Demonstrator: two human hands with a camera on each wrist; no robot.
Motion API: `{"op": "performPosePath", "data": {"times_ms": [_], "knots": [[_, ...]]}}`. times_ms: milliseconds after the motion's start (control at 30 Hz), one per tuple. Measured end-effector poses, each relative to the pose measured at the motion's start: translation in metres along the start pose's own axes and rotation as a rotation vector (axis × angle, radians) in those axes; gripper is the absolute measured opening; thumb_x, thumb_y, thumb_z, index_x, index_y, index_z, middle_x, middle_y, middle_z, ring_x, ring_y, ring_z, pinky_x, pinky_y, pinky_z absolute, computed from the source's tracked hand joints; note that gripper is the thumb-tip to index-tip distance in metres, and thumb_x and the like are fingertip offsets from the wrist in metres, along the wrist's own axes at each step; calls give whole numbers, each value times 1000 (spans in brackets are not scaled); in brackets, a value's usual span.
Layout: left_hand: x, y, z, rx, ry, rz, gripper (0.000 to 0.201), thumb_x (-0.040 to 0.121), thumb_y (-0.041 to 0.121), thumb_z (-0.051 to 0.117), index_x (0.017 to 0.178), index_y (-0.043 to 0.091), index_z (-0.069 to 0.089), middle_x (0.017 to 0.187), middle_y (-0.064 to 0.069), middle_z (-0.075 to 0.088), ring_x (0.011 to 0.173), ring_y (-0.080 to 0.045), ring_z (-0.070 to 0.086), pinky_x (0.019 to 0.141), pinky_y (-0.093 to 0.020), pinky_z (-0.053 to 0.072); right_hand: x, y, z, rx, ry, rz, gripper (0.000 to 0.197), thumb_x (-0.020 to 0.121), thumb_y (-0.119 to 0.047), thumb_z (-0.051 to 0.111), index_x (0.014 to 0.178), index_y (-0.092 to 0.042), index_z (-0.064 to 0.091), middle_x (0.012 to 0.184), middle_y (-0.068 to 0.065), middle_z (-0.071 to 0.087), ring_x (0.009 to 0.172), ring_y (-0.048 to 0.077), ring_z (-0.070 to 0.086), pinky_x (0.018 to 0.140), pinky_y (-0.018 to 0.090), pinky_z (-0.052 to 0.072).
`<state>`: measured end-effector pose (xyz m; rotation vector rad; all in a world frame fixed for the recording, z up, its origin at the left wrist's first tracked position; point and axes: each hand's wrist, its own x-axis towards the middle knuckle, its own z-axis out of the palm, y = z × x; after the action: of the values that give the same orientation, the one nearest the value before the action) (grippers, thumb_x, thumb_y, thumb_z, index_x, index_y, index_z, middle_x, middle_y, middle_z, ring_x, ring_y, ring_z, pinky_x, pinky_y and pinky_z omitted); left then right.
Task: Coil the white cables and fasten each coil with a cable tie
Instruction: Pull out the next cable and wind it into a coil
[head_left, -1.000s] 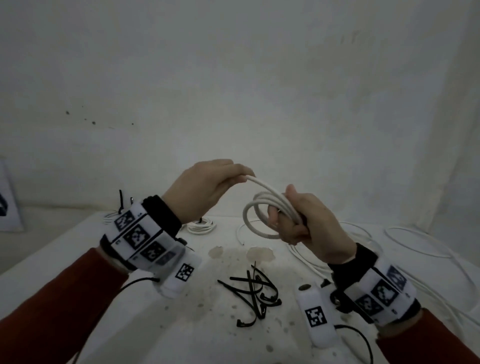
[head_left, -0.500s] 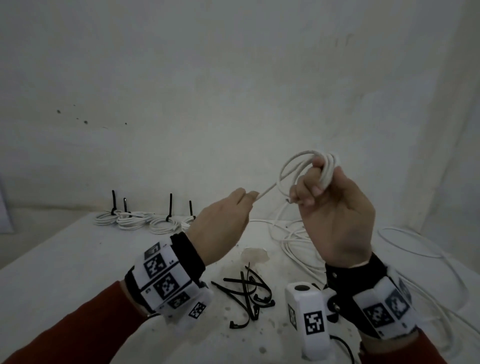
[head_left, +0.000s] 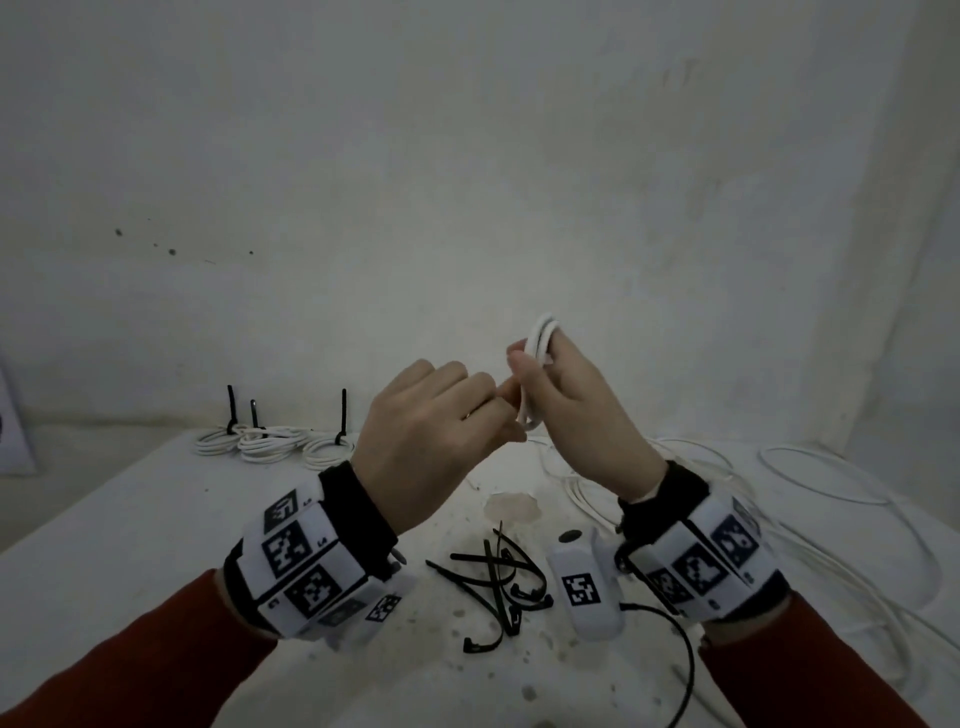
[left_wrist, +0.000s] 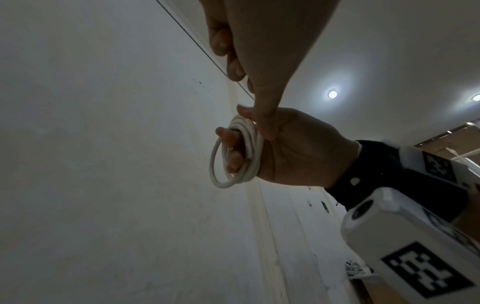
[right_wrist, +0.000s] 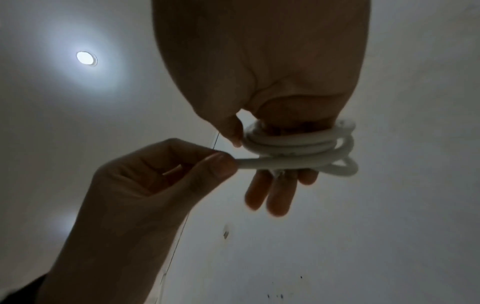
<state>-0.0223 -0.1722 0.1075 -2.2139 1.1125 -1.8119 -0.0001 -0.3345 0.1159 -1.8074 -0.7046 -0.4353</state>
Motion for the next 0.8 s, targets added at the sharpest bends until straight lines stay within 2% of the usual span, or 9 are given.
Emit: {"op": "performPosePath", "data": {"times_ms": [133,233,300,400,500,567,667,733,800], "knots": [[-3,-5,-2,-102,68,2,37,91,40,61,67,13,69,61,1,57,56,-19,49,56,-31,30,-10,-4,0,86,-138,90,29,102,-22,39,96,1,55,56,6,58,53,23,57,58,26,48],[-2,-2,-1,-212,100,-60,35,90,41,61,70,14,69,66,2,58,62,-17,46,61,-28,29,-16,-10,5,148,-177,97,53,105,-29,29,62,-19,59,48,5,51,49,22,51,54,25,42],[0,2,-1,-292,103,-137,30,88,40,63,72,14,68,71,2,58,67,-15,45,65,-27,31,-18,-10,9,143,-163,146,63,104,-38,23,54,-22,58,45,-1,46,45,16,45,50,25,37],[3,-1,-2,-445,38,-301,32,87,43,59,93,12,65,89,5,60,81,-10,49,74,-27,38,-20,-9,7,212,-144,226,62,102,-45,23,61,-11,55,41,-6,37,38,9,32,45,24,28],[1,-10,1,-661,-179,-487,41,85,53,53,112,21,55,99,18,60,92,-2,55,83,-18,40,-18,-9,3,257,-96,282,59,103,-43,24,67,-8,55,36,-7,32,33,9,26,44,23,22],[-3,-12,5,-782,-298,-553,40,85,56,53,109,25,56,98,19,62,93,-2,58,81,-12,42,-18,-7,1,288,-22,307,49,103,-41,26,75,-8,50,38,-6,30,33,9,24,45,24,20],[-8,-9,10,-891,-438,-592,42,84,52,56,111,21,59,94,13,59,89,-3,58,78,-11,45,-18,-4,3,261,83,341,36,102,-40,31,90,-10,46,42,-5,33,35,10,28,44,24,24],[-10,-4,14,-861,-508,-529,37,85,50,52,104,19,60,91,6,55,84,-6,54,75,-15,44,-17,-2,6,227,156,345,33,102,-40,32,95,-10,44,44,-3,37,34,10,33,42,25,29],[-11,3,17,-859,-497,-529,29,91,46,49,91,18,58,82,3,54,75,-9,51,69,-22,43,-15,0,9,197,243,327,34,101,-42,34,97,-9,43,55,2,43,37,11,39,39,24,32]]}}
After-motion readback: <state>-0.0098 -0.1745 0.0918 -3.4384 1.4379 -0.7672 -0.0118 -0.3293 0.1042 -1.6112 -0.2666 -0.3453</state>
